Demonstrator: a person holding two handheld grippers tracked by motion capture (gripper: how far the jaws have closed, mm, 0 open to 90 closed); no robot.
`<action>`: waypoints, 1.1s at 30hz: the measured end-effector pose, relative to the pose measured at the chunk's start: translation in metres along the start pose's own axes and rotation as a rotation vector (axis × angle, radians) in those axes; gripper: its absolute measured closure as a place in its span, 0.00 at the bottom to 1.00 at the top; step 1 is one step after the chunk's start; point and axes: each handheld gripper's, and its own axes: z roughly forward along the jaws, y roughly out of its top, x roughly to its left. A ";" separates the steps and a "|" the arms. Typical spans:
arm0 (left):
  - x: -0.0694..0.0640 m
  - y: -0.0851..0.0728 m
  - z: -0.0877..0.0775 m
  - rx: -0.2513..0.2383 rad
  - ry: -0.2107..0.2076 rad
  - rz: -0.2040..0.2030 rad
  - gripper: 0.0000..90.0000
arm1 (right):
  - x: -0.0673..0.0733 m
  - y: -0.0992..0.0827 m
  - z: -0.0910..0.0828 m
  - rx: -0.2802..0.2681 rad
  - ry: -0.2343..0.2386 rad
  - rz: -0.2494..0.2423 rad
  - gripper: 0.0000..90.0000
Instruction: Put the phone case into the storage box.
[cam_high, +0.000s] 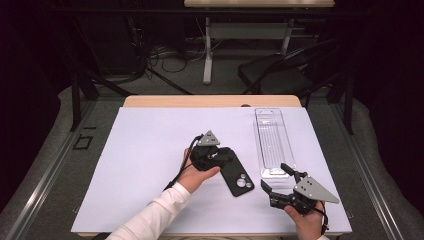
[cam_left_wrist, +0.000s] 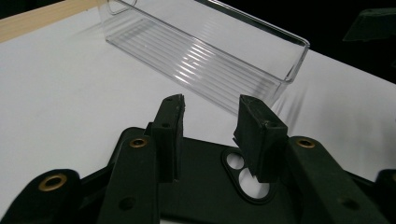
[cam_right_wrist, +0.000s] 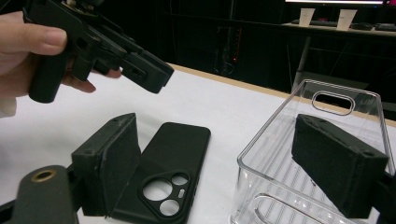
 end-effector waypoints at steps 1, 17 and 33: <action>0.000 0.000 0.002 0.002 0.006 -0.007 0.72 | 0.000 0.000 0.000 0.000 0.001 0.000 0.16; -0.013 -0.006 0.026 0.066 -0.074 0.035 0.89 | -0.001 -0.001 0.001 0.009 0.006 0.001 0.16; -0.018 -0.015 0.056 0.126 -0.089 0.004 1.00 | -0.001 -0.001 0.001 0.011 0.009 0.004 0.16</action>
